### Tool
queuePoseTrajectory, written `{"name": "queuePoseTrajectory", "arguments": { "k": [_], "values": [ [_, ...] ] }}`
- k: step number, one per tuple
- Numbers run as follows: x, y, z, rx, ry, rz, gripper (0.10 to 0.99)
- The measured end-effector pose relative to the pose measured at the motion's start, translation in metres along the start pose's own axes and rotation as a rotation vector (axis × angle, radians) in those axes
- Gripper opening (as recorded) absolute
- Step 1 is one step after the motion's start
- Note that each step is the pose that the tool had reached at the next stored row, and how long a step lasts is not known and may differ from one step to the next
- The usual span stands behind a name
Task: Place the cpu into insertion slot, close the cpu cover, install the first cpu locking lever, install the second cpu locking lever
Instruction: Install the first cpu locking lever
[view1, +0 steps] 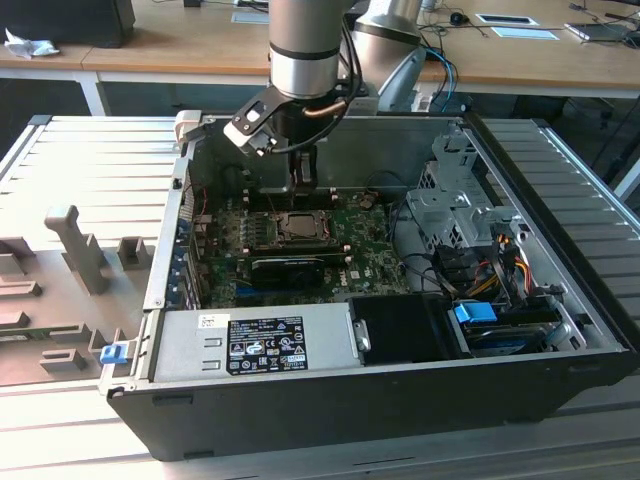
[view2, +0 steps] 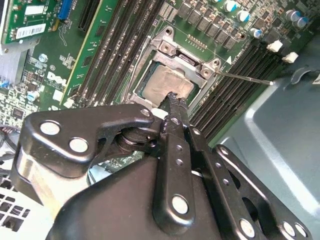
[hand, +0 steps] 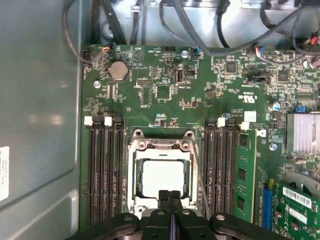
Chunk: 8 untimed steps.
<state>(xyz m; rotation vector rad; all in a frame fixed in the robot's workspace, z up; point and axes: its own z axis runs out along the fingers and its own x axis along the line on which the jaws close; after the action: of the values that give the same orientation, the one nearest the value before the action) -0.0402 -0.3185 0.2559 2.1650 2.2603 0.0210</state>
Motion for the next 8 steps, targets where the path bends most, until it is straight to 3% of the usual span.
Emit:
{"name": "queuePoseTrajectory", "arguments": {
  "k": [8],
  "values": [
    [0.0,-0.0001,0.0,0.0,0.0043,-0.246,0.106]
  ]
}}
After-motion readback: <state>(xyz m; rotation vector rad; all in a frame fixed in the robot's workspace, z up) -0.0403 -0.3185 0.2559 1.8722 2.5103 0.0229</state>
